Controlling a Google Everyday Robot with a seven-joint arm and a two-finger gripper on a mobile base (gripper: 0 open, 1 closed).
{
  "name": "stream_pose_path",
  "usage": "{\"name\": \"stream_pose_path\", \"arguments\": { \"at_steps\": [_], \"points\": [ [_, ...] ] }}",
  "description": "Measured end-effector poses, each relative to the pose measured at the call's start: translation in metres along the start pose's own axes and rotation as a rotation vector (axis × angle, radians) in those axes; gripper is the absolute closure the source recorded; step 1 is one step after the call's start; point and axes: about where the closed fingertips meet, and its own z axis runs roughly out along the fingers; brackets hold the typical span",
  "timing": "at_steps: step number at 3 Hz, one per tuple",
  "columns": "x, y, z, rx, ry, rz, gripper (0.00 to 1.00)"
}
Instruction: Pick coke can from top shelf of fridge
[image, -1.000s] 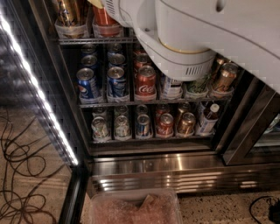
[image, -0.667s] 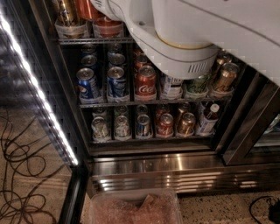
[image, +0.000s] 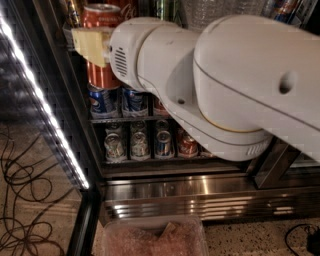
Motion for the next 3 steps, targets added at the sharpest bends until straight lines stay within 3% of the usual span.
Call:
{"name": "stream_pose_path", "arguments": {
  "at_steps": [1,2,3],
  "points": [
    [0.061,0.0044,-0.0214,-0.003,0.11,0.114,1.0],
    [0.0592,0.0064,-0.0216,-0.001,0.111,0.164,1.0],
    [0.0592,0.0064,-0.0216,-0.001,0.111,0.164,1.0]
  ]
}}
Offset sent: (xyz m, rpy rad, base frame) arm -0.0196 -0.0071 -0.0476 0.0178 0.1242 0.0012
